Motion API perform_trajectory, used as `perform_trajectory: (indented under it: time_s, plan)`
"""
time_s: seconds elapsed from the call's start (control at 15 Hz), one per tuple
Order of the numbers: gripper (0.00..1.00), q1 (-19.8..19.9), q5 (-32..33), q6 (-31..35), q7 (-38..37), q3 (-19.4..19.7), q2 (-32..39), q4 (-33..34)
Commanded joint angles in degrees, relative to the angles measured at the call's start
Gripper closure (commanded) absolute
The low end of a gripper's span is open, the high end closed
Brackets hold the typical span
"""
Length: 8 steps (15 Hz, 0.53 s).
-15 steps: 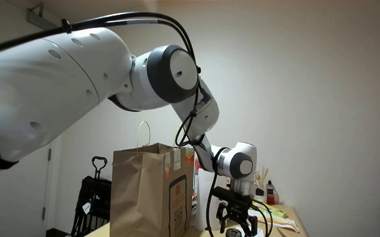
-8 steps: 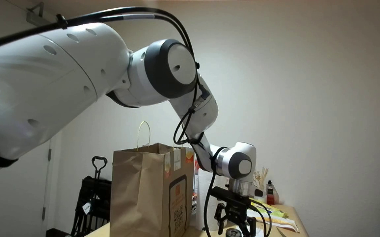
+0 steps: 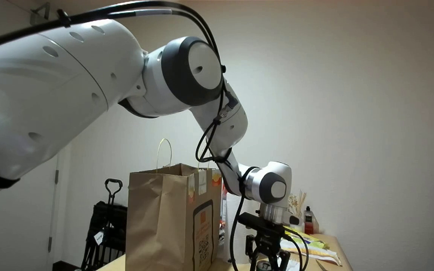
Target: Pick up the can and put it in the paper bag
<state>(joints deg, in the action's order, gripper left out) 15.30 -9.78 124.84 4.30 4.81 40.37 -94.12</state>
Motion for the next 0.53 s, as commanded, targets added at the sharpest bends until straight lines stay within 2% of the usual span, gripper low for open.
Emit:
perform_trajectory:
  time_s: [0.0, 0.33, 0.4, 0.47]
  plan:
    - [0.59, 0.31, -0.82, 1.19, 0.90, -0.40, -2.81, -3.53]
    - [0.91, 0.23, -0.62, 1.38, 0.99, -0.32, -3.05, -3.80]
    - [0.74, 0.08, -0.41, 1.53, 0.86, -0.20, -3.11, -3.90]
    - [0.52, -0.12, -0.20, 1.45, 0.44, -0.02, -3.11, -3.86]
